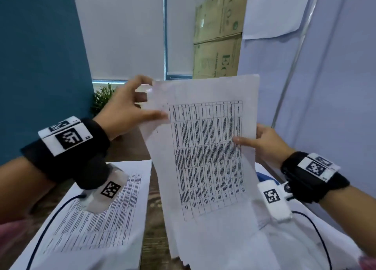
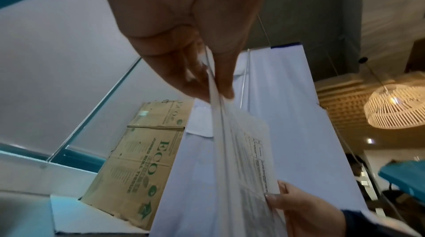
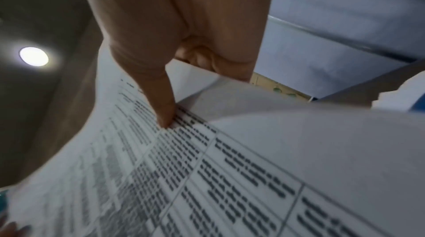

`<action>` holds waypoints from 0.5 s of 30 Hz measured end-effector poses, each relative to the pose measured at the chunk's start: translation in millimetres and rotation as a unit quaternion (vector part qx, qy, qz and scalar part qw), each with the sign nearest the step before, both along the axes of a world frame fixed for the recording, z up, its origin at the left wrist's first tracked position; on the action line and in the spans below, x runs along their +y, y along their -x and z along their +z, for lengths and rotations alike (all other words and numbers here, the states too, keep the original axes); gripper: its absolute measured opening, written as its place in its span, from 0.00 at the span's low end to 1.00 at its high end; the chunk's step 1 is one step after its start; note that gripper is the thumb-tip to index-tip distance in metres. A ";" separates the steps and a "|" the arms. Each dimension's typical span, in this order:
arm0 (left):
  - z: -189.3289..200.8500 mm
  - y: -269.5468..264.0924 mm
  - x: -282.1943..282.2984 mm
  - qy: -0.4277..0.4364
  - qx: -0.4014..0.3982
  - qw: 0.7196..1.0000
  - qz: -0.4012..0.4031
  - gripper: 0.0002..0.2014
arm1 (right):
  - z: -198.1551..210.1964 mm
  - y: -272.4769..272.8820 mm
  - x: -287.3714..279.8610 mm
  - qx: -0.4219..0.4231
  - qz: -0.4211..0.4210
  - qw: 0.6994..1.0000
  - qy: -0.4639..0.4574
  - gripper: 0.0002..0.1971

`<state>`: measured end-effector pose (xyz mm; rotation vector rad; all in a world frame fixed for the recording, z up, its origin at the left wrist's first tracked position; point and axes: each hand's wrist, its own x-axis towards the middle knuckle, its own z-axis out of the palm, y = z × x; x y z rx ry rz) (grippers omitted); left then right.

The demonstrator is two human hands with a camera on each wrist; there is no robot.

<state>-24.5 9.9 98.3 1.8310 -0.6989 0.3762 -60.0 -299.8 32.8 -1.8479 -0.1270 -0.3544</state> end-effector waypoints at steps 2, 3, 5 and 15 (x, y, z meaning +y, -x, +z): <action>-0.5 0.6 -1.6 0.096 0.009 0.995 0.009 0.26 | 9.1 3.8 3.5 -0.055 -0.017 0.998 -0.040 0.25; -2.6 3.0 -4.3 0.130 0.037 0.991 -0.007 0.29 | 14.4 4.9 5.9 -0.081 -0.028 0.995 -0.059 0.26; -10.0 4.2 -9.2 0.151 0.096 0.983 -0.040 0.32 | 28.3 9.6 12.9 -0.127 -0.046 0.986 -0.093 0.19; -47.9 7.8 -21.2 0.008 0.004 0.998 -0.066 0.29 | 27.0 8.6 39.2 -0.155 -0.063 0.981 -0.100 0.21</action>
